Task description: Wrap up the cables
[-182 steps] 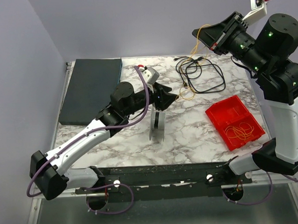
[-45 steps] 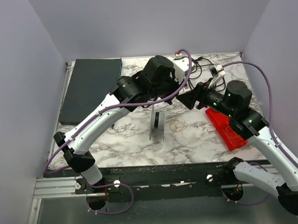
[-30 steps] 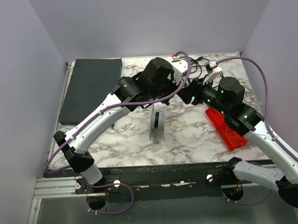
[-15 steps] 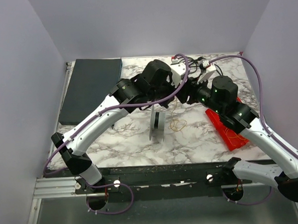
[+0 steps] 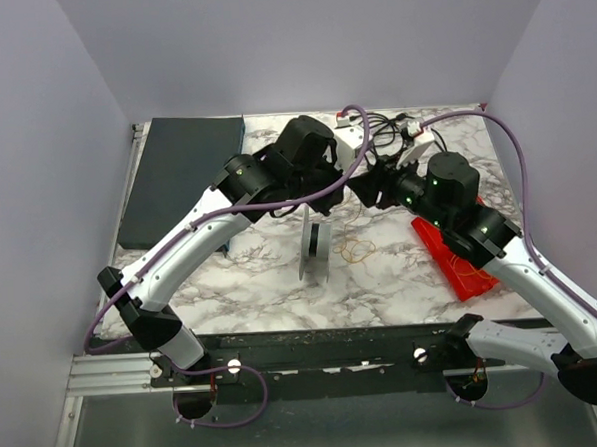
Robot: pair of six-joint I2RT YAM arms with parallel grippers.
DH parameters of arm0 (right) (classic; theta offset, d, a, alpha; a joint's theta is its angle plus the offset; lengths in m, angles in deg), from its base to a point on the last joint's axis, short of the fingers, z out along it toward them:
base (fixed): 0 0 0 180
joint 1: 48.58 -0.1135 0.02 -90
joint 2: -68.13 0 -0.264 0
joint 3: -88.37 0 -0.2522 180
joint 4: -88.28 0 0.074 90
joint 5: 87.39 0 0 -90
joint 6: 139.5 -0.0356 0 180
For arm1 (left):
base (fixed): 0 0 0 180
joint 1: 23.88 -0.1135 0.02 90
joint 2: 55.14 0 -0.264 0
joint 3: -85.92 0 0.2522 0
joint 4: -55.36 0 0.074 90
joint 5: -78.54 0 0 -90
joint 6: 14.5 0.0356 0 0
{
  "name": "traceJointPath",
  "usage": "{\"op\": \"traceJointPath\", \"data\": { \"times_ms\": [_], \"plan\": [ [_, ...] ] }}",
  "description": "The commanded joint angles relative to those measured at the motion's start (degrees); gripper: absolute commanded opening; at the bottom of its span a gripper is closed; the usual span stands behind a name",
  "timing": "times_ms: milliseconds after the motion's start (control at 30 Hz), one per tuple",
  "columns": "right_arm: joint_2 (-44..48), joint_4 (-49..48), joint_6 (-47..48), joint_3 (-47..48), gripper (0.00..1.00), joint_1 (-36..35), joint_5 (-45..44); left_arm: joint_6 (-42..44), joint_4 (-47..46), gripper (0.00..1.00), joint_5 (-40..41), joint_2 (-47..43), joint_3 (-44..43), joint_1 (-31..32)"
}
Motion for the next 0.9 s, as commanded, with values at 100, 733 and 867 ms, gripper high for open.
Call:
{"op": "traceJointPath", "data": {
  "times_ms": [100,733,867],
  "plan": [
    [3.2,3.4,1.3,1.3,0.45,-0.4,-0.6,1.3,3.5,0.0,-1.0,-1.0,-2.6,-1.2],
    [-0.2,1.3,1.9,-5.7,0.44,-1.1,3.3,1.8,4.7,0.0,0.6,-0.5,-5.3,-1.9],
    [-0.8,-0.3,1.2,-5.6,0.44,-1.4,2.0,1.3,3.8,0.0,0.3,-0.9,-3.9,-1.9]
  ]
}}
